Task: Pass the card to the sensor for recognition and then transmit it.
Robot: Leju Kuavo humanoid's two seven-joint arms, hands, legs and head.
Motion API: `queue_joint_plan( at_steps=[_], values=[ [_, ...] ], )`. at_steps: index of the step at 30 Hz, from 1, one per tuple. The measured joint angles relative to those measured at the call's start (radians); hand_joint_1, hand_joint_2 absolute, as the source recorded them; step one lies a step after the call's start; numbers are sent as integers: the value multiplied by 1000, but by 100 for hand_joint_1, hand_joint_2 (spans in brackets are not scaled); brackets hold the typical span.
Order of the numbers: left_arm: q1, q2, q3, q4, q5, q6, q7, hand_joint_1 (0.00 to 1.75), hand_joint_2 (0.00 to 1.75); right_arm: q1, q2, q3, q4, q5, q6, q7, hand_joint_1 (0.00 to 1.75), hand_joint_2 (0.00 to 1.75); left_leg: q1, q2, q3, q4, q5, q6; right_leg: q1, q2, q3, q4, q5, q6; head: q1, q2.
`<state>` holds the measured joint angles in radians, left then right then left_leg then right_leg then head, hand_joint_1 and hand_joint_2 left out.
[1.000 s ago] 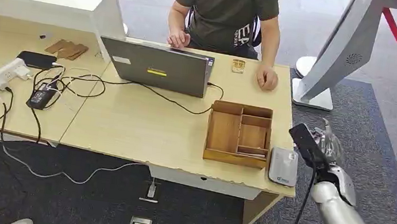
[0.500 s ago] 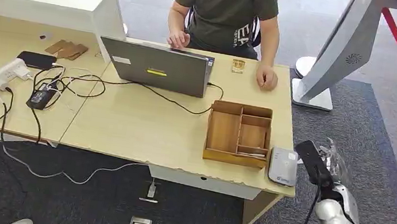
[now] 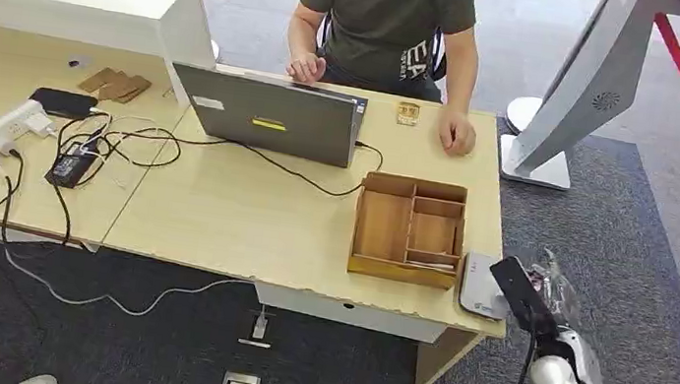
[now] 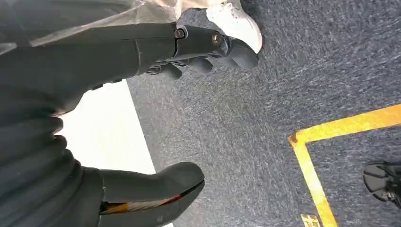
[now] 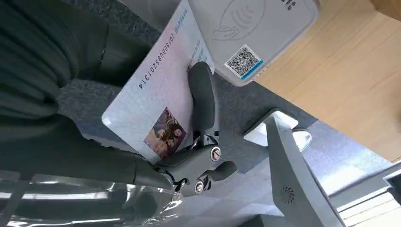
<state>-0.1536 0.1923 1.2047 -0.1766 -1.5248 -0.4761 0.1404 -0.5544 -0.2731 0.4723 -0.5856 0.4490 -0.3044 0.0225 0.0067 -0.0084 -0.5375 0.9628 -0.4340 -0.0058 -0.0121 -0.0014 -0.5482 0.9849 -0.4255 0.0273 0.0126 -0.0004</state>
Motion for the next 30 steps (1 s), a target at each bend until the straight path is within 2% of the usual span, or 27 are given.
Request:
queue_joint_plan(
  at_steps=[16, 24, 26, 30],
  values=[
    [0, 0, 0, 0, 0, 0, -3, 0, 175, 33, -3, -3, -43, 47, -13, 12, 175, 175, 0, 0, 0, 0, 0, 0, 0, 0, 0, 0, 0, 0, 0, 0],
    [0, 0, 0, 0, 0, 0, -3, 0, 175, 4, -29, -25, -126, 123, -23, 43, 175, 175, 0, 1, 0, 0, 0, 0, 0, 0, 0, 0, 1, 1, 0, 0],
    [0, 0, 0, 0, 0, 0, -4, 0, 175, -18, -34, -28, -168, 143, -14, 53, 175, 175, 0, 1, 0, 0, 0, 0, 0, 0, 0, 0, 1, 0, 0, 0],
    [-1, 0, 0, 0, 0, 0, -8, 0, 175, -94, -35, -33, -229, 126, 50, 61, 175, 175, 0, 1, 0, 0, 1, 0, 0, 0, 0, 1, 1, 0, 0, 0]
  ],
)
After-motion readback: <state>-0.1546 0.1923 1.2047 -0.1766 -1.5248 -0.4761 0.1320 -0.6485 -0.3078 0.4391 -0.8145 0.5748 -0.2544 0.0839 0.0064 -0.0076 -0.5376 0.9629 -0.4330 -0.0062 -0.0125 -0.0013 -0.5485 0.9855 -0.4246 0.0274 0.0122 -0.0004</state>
